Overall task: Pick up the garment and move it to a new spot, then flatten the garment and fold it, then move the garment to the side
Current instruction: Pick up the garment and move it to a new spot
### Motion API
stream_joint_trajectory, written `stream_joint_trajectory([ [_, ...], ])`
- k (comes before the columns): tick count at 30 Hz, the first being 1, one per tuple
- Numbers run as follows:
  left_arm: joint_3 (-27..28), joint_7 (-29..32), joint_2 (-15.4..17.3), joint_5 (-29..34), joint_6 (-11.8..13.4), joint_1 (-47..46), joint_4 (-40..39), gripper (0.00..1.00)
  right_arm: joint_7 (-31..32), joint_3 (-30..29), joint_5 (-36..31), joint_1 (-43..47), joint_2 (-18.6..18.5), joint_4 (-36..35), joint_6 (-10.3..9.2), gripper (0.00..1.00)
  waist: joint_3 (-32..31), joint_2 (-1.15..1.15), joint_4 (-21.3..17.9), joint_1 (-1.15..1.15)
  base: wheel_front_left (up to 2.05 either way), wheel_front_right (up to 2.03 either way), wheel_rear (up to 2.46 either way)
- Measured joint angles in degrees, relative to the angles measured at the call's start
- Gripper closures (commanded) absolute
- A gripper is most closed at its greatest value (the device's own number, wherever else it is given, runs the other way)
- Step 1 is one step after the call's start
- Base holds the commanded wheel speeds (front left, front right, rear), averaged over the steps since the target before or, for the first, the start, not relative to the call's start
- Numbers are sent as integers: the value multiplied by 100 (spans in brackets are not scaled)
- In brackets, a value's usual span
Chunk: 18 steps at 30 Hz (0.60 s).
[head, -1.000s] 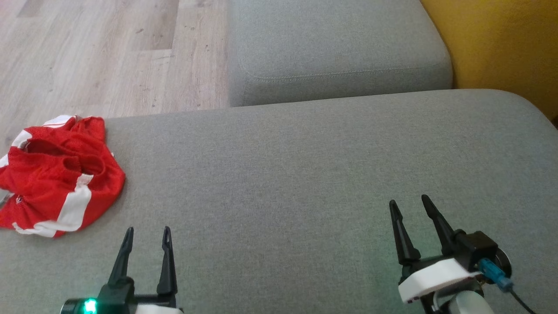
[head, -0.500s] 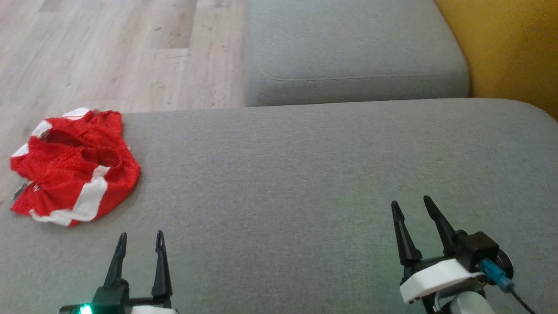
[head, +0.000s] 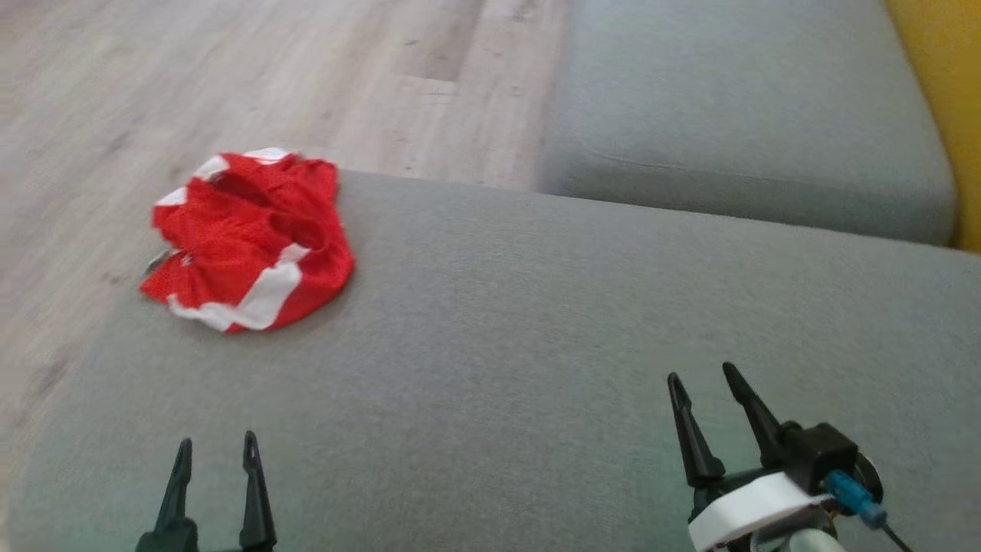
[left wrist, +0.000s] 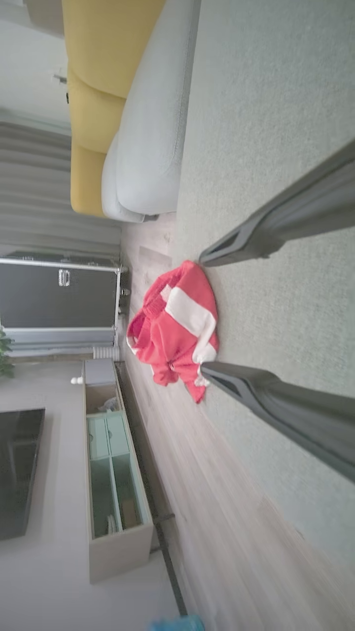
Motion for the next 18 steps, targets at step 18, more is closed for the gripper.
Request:
stream_joint_trajectory([
  [18, 501, 0, 1, -1, 207, 164, -479, 0, 0, 311, -126, -3, 2, 94, 0, 0, 276, 0, 1155, 1, 0, 0, 0],
])
